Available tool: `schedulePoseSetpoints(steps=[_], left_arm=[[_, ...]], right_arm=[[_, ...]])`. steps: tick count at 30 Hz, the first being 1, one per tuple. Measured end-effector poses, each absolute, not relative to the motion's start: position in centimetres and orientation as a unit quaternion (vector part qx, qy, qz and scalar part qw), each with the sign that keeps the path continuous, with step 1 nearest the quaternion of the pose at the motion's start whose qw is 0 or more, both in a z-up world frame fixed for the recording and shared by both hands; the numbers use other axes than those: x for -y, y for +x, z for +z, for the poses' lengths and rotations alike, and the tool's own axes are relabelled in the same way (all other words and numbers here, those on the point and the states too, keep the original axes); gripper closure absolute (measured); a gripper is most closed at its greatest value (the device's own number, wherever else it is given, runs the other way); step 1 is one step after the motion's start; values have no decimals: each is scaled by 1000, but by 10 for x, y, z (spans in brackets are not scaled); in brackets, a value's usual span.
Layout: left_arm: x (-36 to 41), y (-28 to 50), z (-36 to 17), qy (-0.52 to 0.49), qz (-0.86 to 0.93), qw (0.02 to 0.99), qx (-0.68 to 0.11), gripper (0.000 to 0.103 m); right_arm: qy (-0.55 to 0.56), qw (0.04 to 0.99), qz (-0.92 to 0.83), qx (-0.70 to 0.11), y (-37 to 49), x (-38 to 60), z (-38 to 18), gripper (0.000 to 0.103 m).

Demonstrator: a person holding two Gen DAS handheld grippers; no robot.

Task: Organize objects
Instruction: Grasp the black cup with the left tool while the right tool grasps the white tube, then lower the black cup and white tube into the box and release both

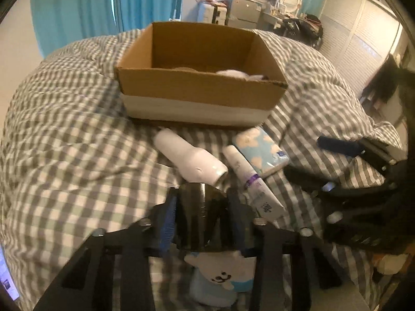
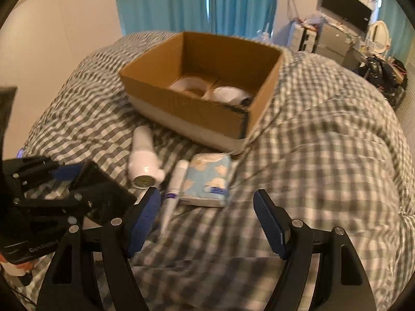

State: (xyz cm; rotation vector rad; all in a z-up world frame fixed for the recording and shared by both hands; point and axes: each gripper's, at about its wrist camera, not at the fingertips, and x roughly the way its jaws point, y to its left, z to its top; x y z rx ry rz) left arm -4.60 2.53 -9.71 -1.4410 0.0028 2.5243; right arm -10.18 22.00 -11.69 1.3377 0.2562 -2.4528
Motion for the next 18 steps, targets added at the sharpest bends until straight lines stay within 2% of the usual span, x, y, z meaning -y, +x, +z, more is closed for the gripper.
schedulePoseSetpoints(steps=[2,6,8,10,18], left_arm=[[-22,-43,-97,-488,865,118,3,69],[-23,-44,-106,-491,863,121,2,70],[-23,-44,-111,-498,858,124,3,71],[-22,-45,-114,-499,857,127,5,71],[-32,-39,-113,-491,861,134,-20,72]], right_arm=[[489,173,-849,-98,-105,-208,-128,31],[528,193,-819,-112,-111,-188,-155,59],[541,194,-809,-121,-113,-183,-167,66],[549,199,-802,-123,-115,-180,-174,85],[524,197,-818,-133,-101,-181,-158,90]])
